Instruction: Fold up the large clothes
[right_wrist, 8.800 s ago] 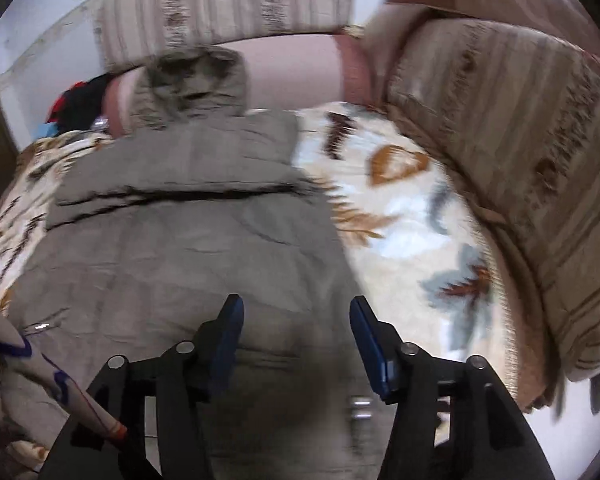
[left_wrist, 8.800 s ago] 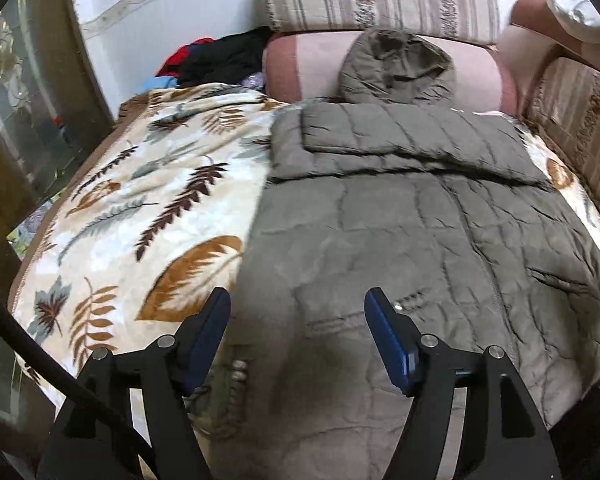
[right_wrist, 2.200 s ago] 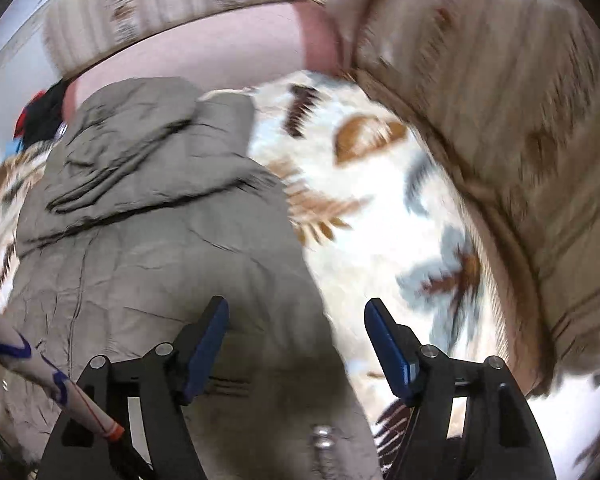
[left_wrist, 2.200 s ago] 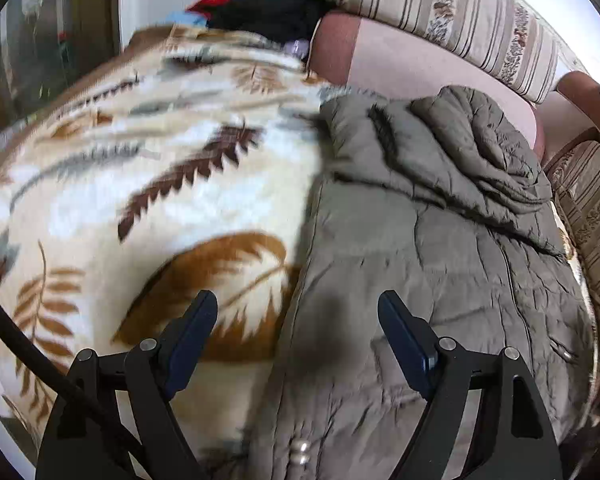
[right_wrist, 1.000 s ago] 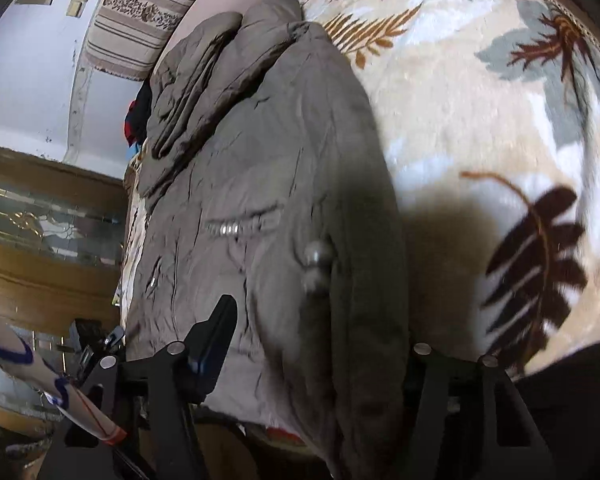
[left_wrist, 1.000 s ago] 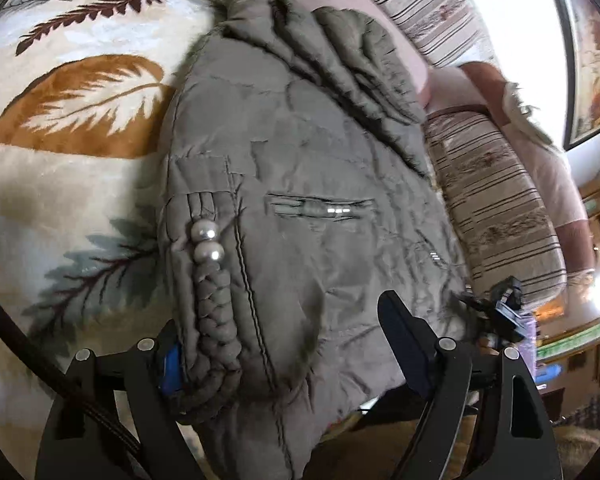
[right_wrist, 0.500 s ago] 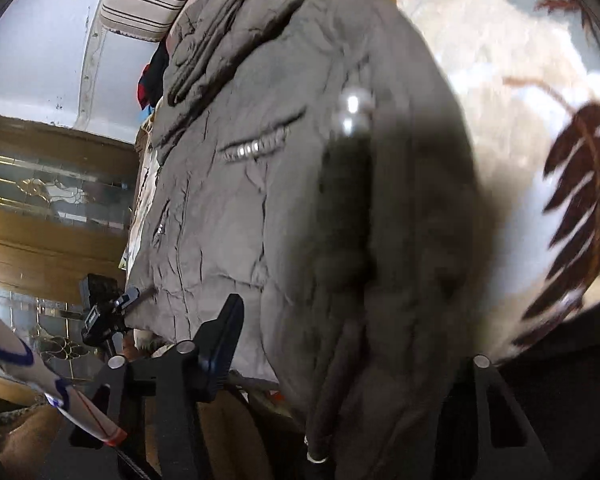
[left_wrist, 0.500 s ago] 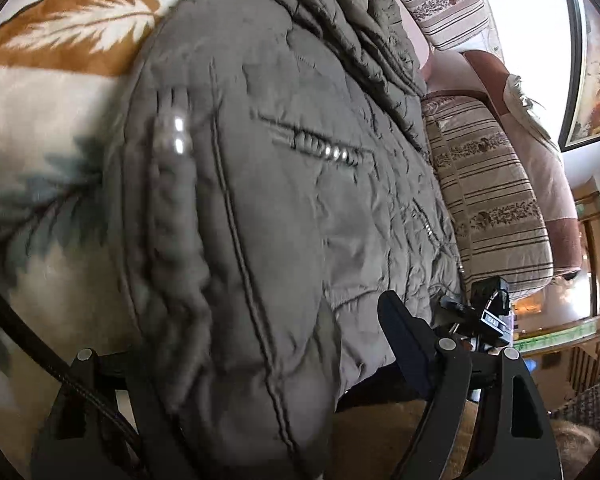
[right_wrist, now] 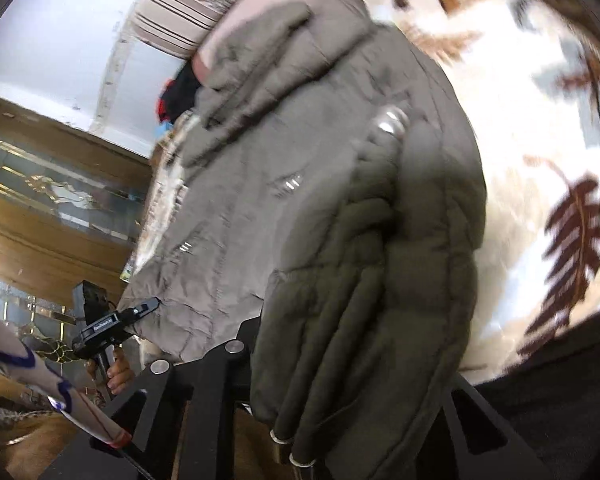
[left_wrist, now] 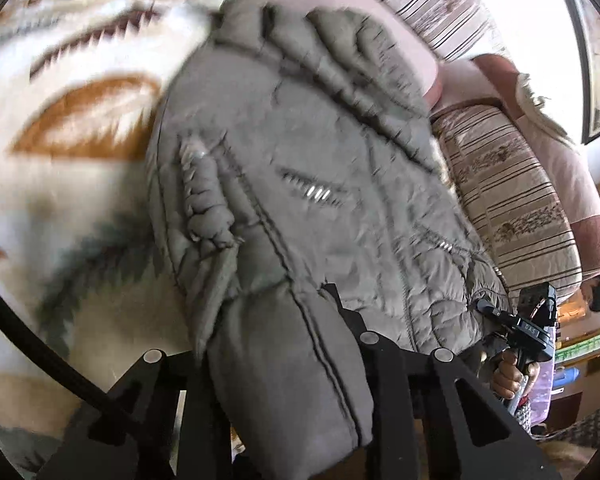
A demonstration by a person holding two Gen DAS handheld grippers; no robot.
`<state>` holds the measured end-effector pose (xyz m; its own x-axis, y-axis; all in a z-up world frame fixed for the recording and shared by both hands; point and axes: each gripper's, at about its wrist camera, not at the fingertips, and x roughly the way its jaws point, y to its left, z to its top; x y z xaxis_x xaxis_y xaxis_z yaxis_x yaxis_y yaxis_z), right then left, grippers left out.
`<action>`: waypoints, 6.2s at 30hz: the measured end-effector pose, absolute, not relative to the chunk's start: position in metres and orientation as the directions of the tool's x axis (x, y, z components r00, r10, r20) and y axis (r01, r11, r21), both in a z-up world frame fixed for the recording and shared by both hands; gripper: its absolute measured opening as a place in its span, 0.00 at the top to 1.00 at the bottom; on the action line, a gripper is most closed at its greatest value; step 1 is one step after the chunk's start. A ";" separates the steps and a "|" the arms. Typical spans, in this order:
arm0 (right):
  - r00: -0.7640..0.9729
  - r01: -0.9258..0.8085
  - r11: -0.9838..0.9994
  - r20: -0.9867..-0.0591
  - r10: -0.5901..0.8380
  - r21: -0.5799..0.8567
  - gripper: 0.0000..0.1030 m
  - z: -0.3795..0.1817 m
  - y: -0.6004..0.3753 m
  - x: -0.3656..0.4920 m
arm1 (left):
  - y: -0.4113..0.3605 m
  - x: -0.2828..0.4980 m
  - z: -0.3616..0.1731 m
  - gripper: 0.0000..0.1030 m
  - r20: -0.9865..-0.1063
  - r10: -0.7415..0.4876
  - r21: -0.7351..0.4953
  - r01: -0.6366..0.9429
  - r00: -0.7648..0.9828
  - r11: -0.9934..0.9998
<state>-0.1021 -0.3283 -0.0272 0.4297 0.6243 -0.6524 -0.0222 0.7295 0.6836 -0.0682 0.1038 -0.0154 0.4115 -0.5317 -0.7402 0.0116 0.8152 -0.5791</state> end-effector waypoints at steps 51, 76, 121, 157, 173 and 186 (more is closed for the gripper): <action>0.758 0.078 0.854 -0.587 0.284 0.514 0.11 0.082 -0.333 0.295 | 0.079 0.322 0.103 0.20 -0.706 -0.222 -0.342 -0.049 0.672 0.938; 0.640 0.116 0.959 -0.757 0.127 0.260 0.07 -0.053 -0.295 0.416 | -0.030 0.459 -0.039 0.05 -0.831 -0.051 -0.091 -0.045 0.554 0.995; 0.720 -0.057 0.741 -0.487 0.495 0.669 0.00 -0.111 -0.383 0.237 | 0.174 0.260 -0.085 0.04 -0.561 -0.655 -0.762 -0.005 0.506 0.648; 0.564 0.119 0.743 -0.661 0.495 0.658 0.50 -0.072 -0.367 0.171 | 0.111 0.210 -0.027 0.26 -0.842 -0.333 -0.350 0.039 0.424 0.936; 0.706 0.154 0.956 -0.704 0.071 0.251 0.21 0.021 -0.334 0.133 | 0.100 0.155 0.055 0.24 -0.807 -0.038 -0.041 0.010 0.589 0.999; 0.675 -0.081 0.987 -0.721 0.159 0.142 0.32 0.005 -0.197 0.249 | 0.024 0.227 -0.005 0.17 -0.804 0.116 0.117 -0.037 0.583 0.993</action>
<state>0.2487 -0.1970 0.0052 0.6749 0.1587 -0.7206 -0.0807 0.9866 0.1417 0.2270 0.0236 -0.0050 0.5826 0.1160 -0.8044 -0.0366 0.9925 0.1166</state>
